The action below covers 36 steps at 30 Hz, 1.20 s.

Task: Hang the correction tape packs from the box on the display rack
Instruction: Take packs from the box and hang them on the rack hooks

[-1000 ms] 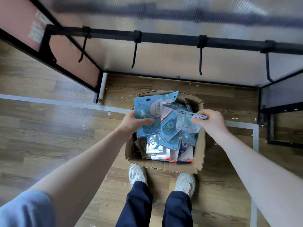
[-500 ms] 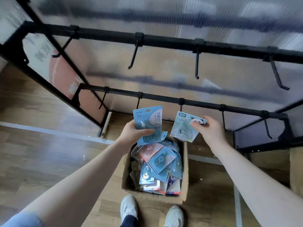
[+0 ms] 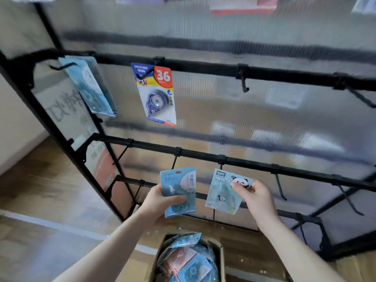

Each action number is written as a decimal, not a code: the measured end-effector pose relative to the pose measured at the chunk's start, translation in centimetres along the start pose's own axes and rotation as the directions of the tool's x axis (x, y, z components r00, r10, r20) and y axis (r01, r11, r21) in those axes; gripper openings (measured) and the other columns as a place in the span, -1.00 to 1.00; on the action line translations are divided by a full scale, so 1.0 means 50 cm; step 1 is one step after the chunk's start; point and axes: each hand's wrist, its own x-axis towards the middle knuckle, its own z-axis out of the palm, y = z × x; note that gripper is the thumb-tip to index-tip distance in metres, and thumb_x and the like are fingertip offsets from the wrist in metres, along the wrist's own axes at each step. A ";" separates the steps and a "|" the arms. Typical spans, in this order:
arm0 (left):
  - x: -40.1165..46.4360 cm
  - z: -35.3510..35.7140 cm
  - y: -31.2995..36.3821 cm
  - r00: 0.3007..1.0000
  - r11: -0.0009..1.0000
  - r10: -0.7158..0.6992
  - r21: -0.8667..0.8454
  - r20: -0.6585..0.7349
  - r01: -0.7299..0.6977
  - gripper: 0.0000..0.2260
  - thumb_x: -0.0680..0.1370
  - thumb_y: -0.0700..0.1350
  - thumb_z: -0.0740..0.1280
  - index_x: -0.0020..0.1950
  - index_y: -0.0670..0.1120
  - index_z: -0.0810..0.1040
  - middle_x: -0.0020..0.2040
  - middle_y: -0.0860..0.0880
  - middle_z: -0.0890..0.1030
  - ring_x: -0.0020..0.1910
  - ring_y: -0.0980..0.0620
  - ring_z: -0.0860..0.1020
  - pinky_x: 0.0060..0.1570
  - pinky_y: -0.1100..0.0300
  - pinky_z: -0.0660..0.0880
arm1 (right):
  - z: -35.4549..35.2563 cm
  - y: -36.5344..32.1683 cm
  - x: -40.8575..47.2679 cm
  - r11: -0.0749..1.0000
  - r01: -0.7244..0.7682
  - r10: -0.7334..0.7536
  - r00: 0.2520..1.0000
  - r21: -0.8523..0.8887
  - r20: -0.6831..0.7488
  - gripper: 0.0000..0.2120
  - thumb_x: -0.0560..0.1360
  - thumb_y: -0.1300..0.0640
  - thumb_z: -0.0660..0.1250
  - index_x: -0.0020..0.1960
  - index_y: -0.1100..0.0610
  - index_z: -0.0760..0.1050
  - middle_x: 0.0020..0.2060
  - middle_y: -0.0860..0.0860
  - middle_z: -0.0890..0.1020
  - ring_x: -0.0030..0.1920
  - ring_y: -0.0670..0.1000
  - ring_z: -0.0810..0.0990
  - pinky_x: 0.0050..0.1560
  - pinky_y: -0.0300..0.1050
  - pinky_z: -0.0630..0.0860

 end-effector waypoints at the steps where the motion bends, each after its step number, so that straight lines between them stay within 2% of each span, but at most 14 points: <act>1: -0.005 -0.002 0.022 1.000 1.000 0.016 0.013 0.000 -0.016 -0.75 0.41 -0.32 0.47 0.05 -0.13 0.58 -0.09 -0.05 0.71 -0.07 -0.03 0.68 -0.12 0.17 0.59 | -0.006 -0.025 0.001 1.000 0.016 -0.016 1.000 0.003 -0.002 -0.87 0.46 0.19 0.41 -0.21 0.07 0.49 -0.23 -0.03 0.62 -0.23 -0.11 0.56 -0.48 -0.44 0.39; 5: -0.025 -0.005 0.113 0.996 0.995 0.091 0.044 -0.014 -0.090 -0.74 0.40 -0.31 0.48 0.05 -0.13 0.58 -0.07 -0.07 0.71 -0.08 -0.02 0.68 -0.14 0.17 0.59 | -0.036 -0.122 0.003 0.996 0.086 -0.085 0.995 0.020 -0.043 -0.87 0.46 0.22 0.42 -0.21 0.08 0.51 -0.25 -0.05 0.62 -0.25 -0.12 0.56 -0.44 -0.43 0.40; 10: -0.057 0.011 0.222 0.985 0.983 0.171 0.066 0.017 -0.171 -0.77 0.42 -0.33 0.46 0.03 -0.14 0.58 -0.10 -0.05 0.71 -0.15 0.05 0.68 -0.25 0.28 0.56 | -0.082 -0.219 -0.006 0.987 0.157 -0.154 0.985 0.034 -0.084 -0.89 0.45 0.22 0.43 -0.21 0.07 0.54 -0.24 -0.04 0.64 -0.22 -0.04 0.59 -0.27 -0.22 0.48; 13: -0.082 0.022 0.277 0.977 0.976 0.209 0.058 0.039 -0.211 -0.72 0.40 -0.32 0.49 0.06 -0.15 0.58 -0.10 -0.05 0.71 -0.12 0.02 0.68 -0.17 0.23 0.59 | -0.109 -0.271 -0.019 0.979 0.205 -0.202 0.975 0.018 -0.088 -0.91 0.45 0.21 0.42 -0.16 0.04 0.57 -0.17 -0.05 0.67 -0.15 -0.05 0.61 -0.14 -0.12 0.51; 16: -0.103 0.028 0.315 0.970 0.968 0.237 0.068 0.057 -0.241 -0.66 0.34 -0.25 0.53 0.07 -0.14 0.57 -0.08 -0.04 0.71 -0.06 -0.03 0.67 -0.09 0.17 0.59 | -0.131 -0.310 -0.030 0.969 0.245 -0.241 0.966 0.032 -0.094 -0.91 0.46 0.22 0.41 -0.16 0.05 0.56 -0.18 -0.04 0.66 -0.18 -0.06 0.60 -0.21 -0.17 0.50; 19: -0.122 0.027 0.342 0.970 0.967 0.238 0.086 0.051 -0.241 -0.73 0.42 -0.30 0.48 0.07 -0.12 0.56 -0.12 0.01 0.71 -0.11 0.03 0.68 -0.17 0.23 0.57 | -0.143 -0.345 -0.040 0.957 0.290 -0.287 0.953 0.020 -0.100 -0.89 0.47 0.22 0.40 -0.16 0.03 0.54 -0.18 -0.07 0.65 -0.19 -0.11 0.58 -0.25 -0.28 0.46; 23: -0.145 0.028 0.381 0.965 0.959 0.257 0.114 0.052 -0.261 -0.77 0.42 -0.32 0.47 0.02 -0.13 0.57 -0.10 -0.05 0.71 -0.17 0.06 0.68 -0.24 0.27 0.56 | -0.154 -0.381 -0.047 0.942 0.334 -0.333 0.938 -0.007 -0.094 -0.93 0.46 0.19 0.42 -0.16 0.08 0.53 -0.24 -0.07 0.62 -0.24 -0.13 0.54 -0.36 -0.42 0.37; 26: -0.158 0.037 0.411 0.956 0.949 0.287 0.120 0.063 -0.293 -0.79 0.43 -0.33 0.46 0.02 -0.14 0.58 -0.11 -0.05 0.71 -0.14 0.01 0.68 -0.17 0.20 0.59 | -0.166 -0.409 -0.047 0.930 0.368 -0.369 0.926 -0.027 -0.084 -0.93 0.46 0.16 0.42 -0.09 0.13 0.56 -0.19 -0.05 0.64 -0.19 -0.09 0.57 -0.32 -0.41 0.38; 29: -0.168 0.047 0.444 0.948 0.939 0.307 0.137 0.081 -0.316 -0.75 0.42 -0.30 0.47 0.07 -0.18 0.56 -0.11 -0.04 0.71 -0.11 -0.01 0.68 -0.13 0.17 0.59 | -0.181 -0.437 -0.045 0.921 0.388 -0.390 0.916 -0.032 -0.100 -0.84 0.45 0.12 0.43 0.00 0.15 0.58 -0.08 -0.03 0.66 -0.06 -0.02 0.60 -0.17 -0.28 0.43; 31: -0.171 0.056 0.465 0.943 0.932 0.320 0.148 0.089 -0.330 -0.73 0.42 -0.28 0.48 0.09 -0.19 0.55 -0.08 -0.05 0.71 -0.09 -0.01 0.68 -0.08 0.15 0.60 | -0.194 -0.457 -0.044 0.911 0.411 -0.411 0.906 -0.023 -0.096 -0.95 0.45 0.16 0.43 -0.10 0.09 0.58 -0.15 -0.06 0.66 -0.11 -0.03 0.60 -0.21 -0.27 0.41; 34: -0.172 0.069 0.493 0.940 0.929 0.330 0.151 0.081 -0.339 -0.72 0.42 -0.26 0.48 0.08 -0.16 0.54 -0.06 -0.06 0.70 -0.09 -0.01 0.68 -0.08 0.12 0.61 | -0.215 -0.487 -0.046 0.888 0.459 -0.457 0.883 -0.011 -0.108 -0.76 0.45 0.23 0.42 -0.31 0.02 0.46 -0.43 -0.18 0.56 -0.30 -0.09 0.49 -0.33 -0.39 0.35; 36: -0.173 0.078 0.509 0.937 0.923 0.340 0.163 0.082 -0.350 -0.72 0.42 -0.25 0.49 0.09 -0.14 0.53 -0.05 -0.06 0.69 -0.09 0.00 0.68 -0.13 0.15 0.60 | -0.227 -0.506 -0.050 0.876 0.482 -0.479 0.870 0.003 -0.120 -0.71 0.46 0.24 0.41 -0.32 0.01 0.37 -0.46 -0.24 0.46 -0.34 -0.16 0.41 -0.28 -0.41 0.34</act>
